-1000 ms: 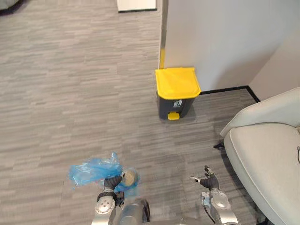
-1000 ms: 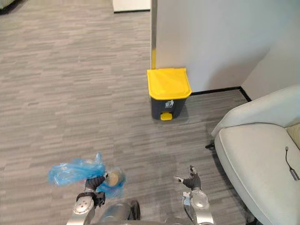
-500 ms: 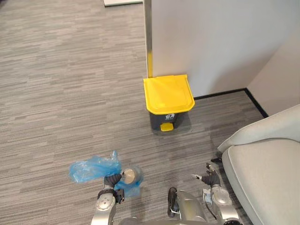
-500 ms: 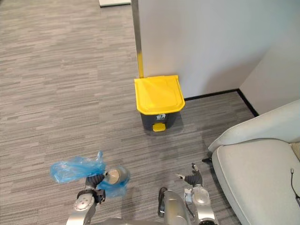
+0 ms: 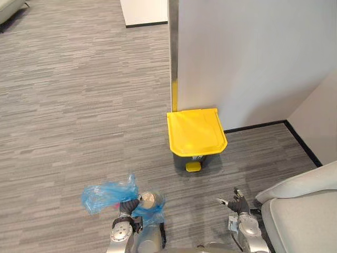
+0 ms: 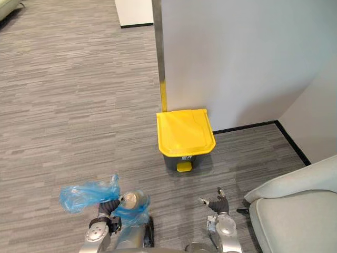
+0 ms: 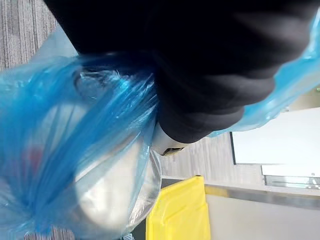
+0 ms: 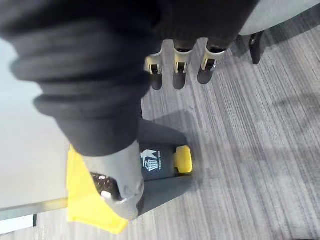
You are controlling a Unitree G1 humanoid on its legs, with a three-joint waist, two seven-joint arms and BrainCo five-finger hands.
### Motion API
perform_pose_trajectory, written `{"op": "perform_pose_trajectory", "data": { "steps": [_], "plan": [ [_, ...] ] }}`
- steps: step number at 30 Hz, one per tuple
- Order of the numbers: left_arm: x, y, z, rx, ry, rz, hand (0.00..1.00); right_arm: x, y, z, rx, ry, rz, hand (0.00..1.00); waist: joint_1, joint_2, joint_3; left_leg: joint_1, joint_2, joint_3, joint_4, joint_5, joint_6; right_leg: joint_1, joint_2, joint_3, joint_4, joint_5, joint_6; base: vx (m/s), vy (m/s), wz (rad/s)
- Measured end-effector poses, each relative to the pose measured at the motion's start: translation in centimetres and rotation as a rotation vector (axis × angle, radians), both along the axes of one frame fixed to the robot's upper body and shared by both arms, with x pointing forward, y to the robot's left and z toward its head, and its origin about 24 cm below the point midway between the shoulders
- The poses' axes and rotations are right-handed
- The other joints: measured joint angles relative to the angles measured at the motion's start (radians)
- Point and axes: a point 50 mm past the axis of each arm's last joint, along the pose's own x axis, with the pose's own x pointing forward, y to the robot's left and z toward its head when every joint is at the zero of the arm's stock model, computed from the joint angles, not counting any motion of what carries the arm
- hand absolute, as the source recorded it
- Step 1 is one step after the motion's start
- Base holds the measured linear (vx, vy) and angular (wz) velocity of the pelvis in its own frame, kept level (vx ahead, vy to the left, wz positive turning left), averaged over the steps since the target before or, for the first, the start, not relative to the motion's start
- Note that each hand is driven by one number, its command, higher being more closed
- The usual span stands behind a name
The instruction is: Gather rubbish on tea table into small bin, then transfer packed bag to large trash can.
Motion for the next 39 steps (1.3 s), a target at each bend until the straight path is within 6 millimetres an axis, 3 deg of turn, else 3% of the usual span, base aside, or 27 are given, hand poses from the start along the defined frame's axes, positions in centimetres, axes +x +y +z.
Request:
{"op": "perform_pose_trajectory", "data": {
  "steps": [2, 4, 6, 7, 8, 10, 13, 14, 15, 16, 17, 19, 22, 25, 26, 27, 28, 30, 32, 34, 39],
  "plan": [
    [0.1, 0.4, 0.1, 0.015, 0.001, -0.006, 1.0, 0.5, 0.1, 0.2, 0.003, -0.015, 0.002, 0.0, 0.0, -0.011, -0.002, 0.016, -0.024, 0.043, 0.028, -0.042, 0.032, -0.006, -0.035, 0.046, 0.032, -0.01, 0.017, 0.35, 0.189, -0.28],
    [0.0, 0.3, 0.1, 0.012, 0.0, -0.008, 1.0, 0.6, 0.2, 0.3, 0.005, -0.017, 0.005, 0.0, 0.0, -0.003, -0.003, 0.07, -0.042, 0.061, 0.001, -0.075, 0.039, -0.033, -0.05, 0.084, 0.144, -0.007, 0.036, 0.3, 0.176, -0.39],
    [-0.3, 0.3, -0.1, 0.018, 0.01, -0.016, 1.0, 1.0, 0.6, 0.4, 0.008, -0.026, 0.02, 0.0, -0.002, -0.003, -0.002, 0.131, -0.055, 0.083, -0.031, -0.097, 0.043, -0.105, -0.064, 0.097, 0.339, 0.015, 0.096, 0.23, 0.126, -0.31],
    [-0.2, 0.2, -0.1, 0.02, 0.01, -0.026, 1.0, 0.9, 0.6, 0.3, 0.008, -0.021, 0.022, 0.0, -0.004, -0.002, -0.002, 0.166, -0.059, 0.087, -0.048, -0.111, 0.048, -0.158, -0.074, 0.097, 0.472, 0.053, 0.149, 0.24, 0.082, -0.09],
    [-0.2, 0.2, -0.1, 0.019, 0.01, -0.027, 1.0, 0.7, 0.6, 0.2, 0.007, -0.016, 0.024, 0.0, -0.005, -0.003, -0.002, 0.181, -0.059, 0.087, -0.05, -0.12, 0.048, -0.183, -0.082, 0.09, 0.535, 0.059, 0.15, 0.31, 0.06, -0.06],
    [-0.3, 0.5, 0.0, 0.03, 0.011, -0.027, 1.0, 0.5, 0.7, 0.1, -0.001, -0.007, 0.033, 0.0, -0.013, -0.002, -0.001, 0.238, -0.058, 0.081, -0.068, -0.145, 0.041, -0.269, -0.085, 0.037, 0.643, 0.017, 0.079, 0.23, -0.01, 0.05],
    [0.0, 0.4, 0.1, 0.026, 0.002, -0.027, 1.0, 0.6, 0.8, 0.2, -0.008, -0.011, 0.04, 0.0, -0.038, 0.0, 0.003, 0.282, -0.045, 0.063, -0.083, -0.159, 0.018, -0.377, -0.075, -0.042, 0.582, -0.02, 0.022, 0.28, -0.112, 0.24],
    [0.0, 0.4, 0.1, 0.024, 0.001, -0.026, 1.0, 0.6, 0.8, 0.2, -0.008, -0.01, 0.04, 0.0, -0.04, -0.001, 0.004, 0.292, -0.038, 0.06, -0.08, -0.16, 0.015, -0.391, -0.068, -0.05, 0.543, -0.019, 0.021, 0.29, -0.187, 0.22],
    [0.1, 0.4, 0.1, 0.023, 0.002, -0.023, 1.0, 0.4, 0.8, 0.0, -0.007, -0.002, 0.04, 0.0, -0.05, -0.004, 0.003, 0.311, -0.028, 0.041, -0.079, -0.161, 0.011, -0.396, -0.052, -0.059, 0.404, 0.007, 0.011, 0.24, -0.167, 0.36],
    [0.1, 1.0, 0.2, 0.039, -0.001, -0.018, 1.0, 0.2, 0.8, 0.0, -0.006, 0.001, 0.037, 0.0, -0.057, -0.027, -0.006, 0.319, -0.045, 0.017, -0.075, -0.173, -0.019, -0.372, -0.046, -0.056, 0.243, 0.142, -0.01, 0.36, -0.218, 0.37],
    [0.4, 0.2, -0.2, 0.016, 0.015, -0.023, 1.0, -0.2, 0.2, -0.4, -0.021, 0.026, 0.035, 0.0, -0.054, 0.009, 0.004, 0.335, -0.012, -0.019, -0.084, -0.187, -0.041, -0.348, -0.021, -0.077, 0.245, 0.164, -0.046, 0.24, -0.131, 0.24],
    [0.5, -0.2, -0.3, 0.001, 0.013, -0.019, 1.0, 0.1, -0.4, -0.2, -0.038, 0.021, 0.031, 0.0, -0.054, 0.032, -0.003, 0.33, 0.015, -0.046, -0.097, -0.173, -0.06, -0.336, 0.008, -0.093, 0.213, 0.154, -0.06, 0.29, -0.205, 0.1],
    [1.7, -1.0, 0.2, -0.015, -0.019, -0.032, 1.0, -0.5, -1.1, -0.3, -0.038, 0.032, -0.009, 0.0, -0.059, 0.037, -0.004, 0.327, 0.036, -0.091, -0.096, -0.121, -0.092, -0.282, 0.013, -0.15, 0.162, 0.145, -0.073, 0.18, -0.163, 0.41],
    [1.6, -1.1, 0.2, -0.019, -0.021, -0.031, 1.0, -1.5, -1.1, -0.8, -0.027, 0.055, -0.021, 0.0, -0.056, 0.035, -0.002, 0.253, 0.072, -0.111, 0.159, -0.091, -0.138, -0.164, 0.017, -0.189, 0.084, 0.14, -0.074, 0.1, -0.097, 0.44],
    [1.3, -1.1, 0.1, -0.02, -0.017, -0.028, 1.0, -1.6, -0.9, -0.8, -0.016, 0.054, -0.023, 0.0, -0.052, 0.023, 0.005, 0.182, 0.101, -0.106, 0.322, -0.072, -0.134, -0.12, 0.02, -0.194, 0.049, 0.133, -0.076, 0.06, -0.038, 0.24],
    [1.2, -1.1, 0.1, -0.02, -0.015, -0.028, 1.0, -1.5, -0.8, -0.8, -0.013, 0.053, -0.025, 0.0, -0.051, 0.025, 0.004, 0.171, 0.108, -0.102, 0.339, -0.079, -0.129, -0.114, 0.021, -0.195, 0.044, 0.13, -0.081, 0.05, 0.001, 0.12],
    [1.1, -1.0, 0.1, -0.018, -0.013, -0.025, 1.0, -1.3, -0.7, -0.7, -0.002, 0.043, -0.031, 0.0, -0.049, 0.029, 0.002, 0.136, 0.123, -0.072, 0.36, -0.098, -0.099, -0.102, 0.022, -0.195, 0.033, 0.127, -0.084, 0.04, 0.035, -0.03],
    [1.1, -0.9, 0.1, -0.018, -0.015, -0.021, 1.0, -1.1, -0.8, -0.5, -0.001, 0.027, -0.038, 0.0, -0.047, 0.033, 0.003, 0.111, 0.123, -0.035, 0.259, -0.108, -0.078, -0.1, 0.021, -0.188, 0.03, 0.131, -0.077, 0.05, 0.073, -0.12],
    [1.0, -0.8, 0.1, -0.017, -0.013, -0.019, 1.0, -1.0, -0.9, -0.3, -0.003, 0.019, -0.043, 0.0, -0.043, 0.056, -0.006, 0.124, 0.102, -0.031, 0.066, -0.082, -0.073, -0.112, 0.031, -0.174, 0.042, 0.133, -0.049, 0.06, 0.099, -0.19],
    [0.9, -0.4, -0.1, -0.003, -0.002, -0.019, 1.0, -1.2, -0.8, -0.4, 0.006, 0.026, -0.05, 0.0, -0.039, 0.025, -0.013, 0.177, 0.069, -0.014, -0.053, -0.074, -0.065, -0.125, 0.021, -0.134, 0.016, 0.155, -0.027, 0.11, 0.128, -0.27],
    [0.2, 0.0, -0.7, 0.007, 0.04, -0.02, 1.0, -1.8, -0.9, -0.8, 0.007, 0.048, -0.061, 0.0, -0.03, 0.026, -0.018, 0.251, 0.02, 0.02, -0.147, -0.046, -0.044, -0.096, -0.001, -0.106, -0.016, 0.167, -0.012, 0.07, 0.085, -0.13]
  ]
}}
